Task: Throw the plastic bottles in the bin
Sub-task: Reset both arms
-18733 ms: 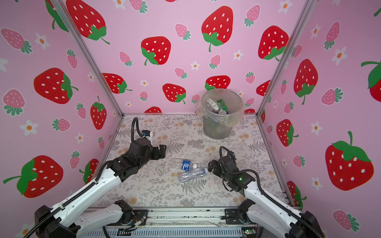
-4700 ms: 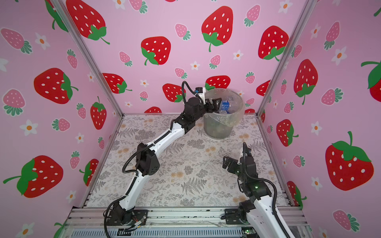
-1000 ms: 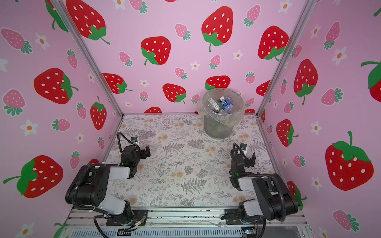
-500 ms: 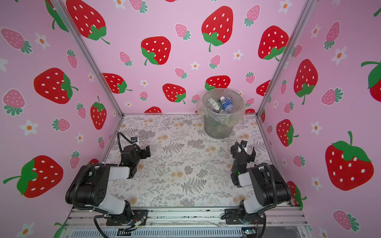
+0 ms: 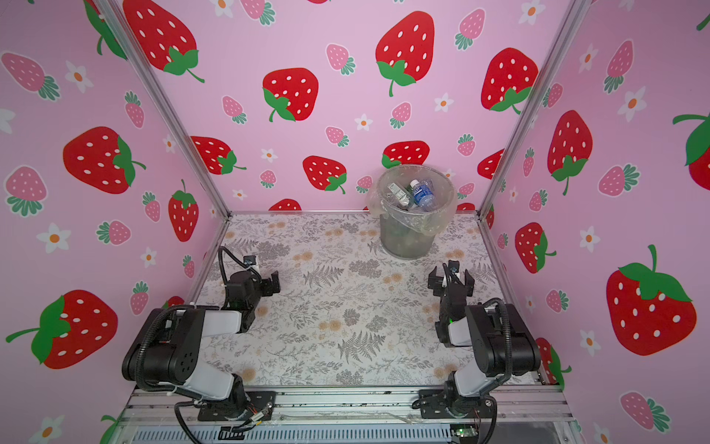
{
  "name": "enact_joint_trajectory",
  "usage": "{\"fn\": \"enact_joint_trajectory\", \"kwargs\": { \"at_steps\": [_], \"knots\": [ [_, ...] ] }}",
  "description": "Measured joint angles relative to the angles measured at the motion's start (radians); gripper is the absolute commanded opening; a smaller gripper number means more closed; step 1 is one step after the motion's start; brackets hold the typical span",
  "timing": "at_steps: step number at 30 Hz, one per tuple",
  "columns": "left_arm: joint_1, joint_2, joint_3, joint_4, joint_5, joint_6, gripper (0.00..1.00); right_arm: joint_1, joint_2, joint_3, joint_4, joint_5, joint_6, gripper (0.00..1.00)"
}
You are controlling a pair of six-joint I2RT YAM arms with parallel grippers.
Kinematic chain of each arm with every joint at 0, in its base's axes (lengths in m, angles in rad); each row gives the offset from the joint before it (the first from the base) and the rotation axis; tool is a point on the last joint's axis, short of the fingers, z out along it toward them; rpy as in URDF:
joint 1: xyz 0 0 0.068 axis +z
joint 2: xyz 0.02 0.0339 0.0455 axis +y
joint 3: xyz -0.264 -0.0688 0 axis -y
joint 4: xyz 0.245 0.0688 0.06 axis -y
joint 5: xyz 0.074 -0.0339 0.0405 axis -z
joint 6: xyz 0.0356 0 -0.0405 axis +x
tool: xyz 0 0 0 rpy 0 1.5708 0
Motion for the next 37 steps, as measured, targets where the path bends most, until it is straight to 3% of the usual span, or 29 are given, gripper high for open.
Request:
{"fn": "enact_joint_trajectory", "kwargs": {
  "at_steps": [37],
  "knots": [
    [0.000,0.000,0.000,-0.002,0.000,0.000,0.99,-0.001,0.000,0.000,-0.009,-0.013,0.000,0.99]
  ]
}}
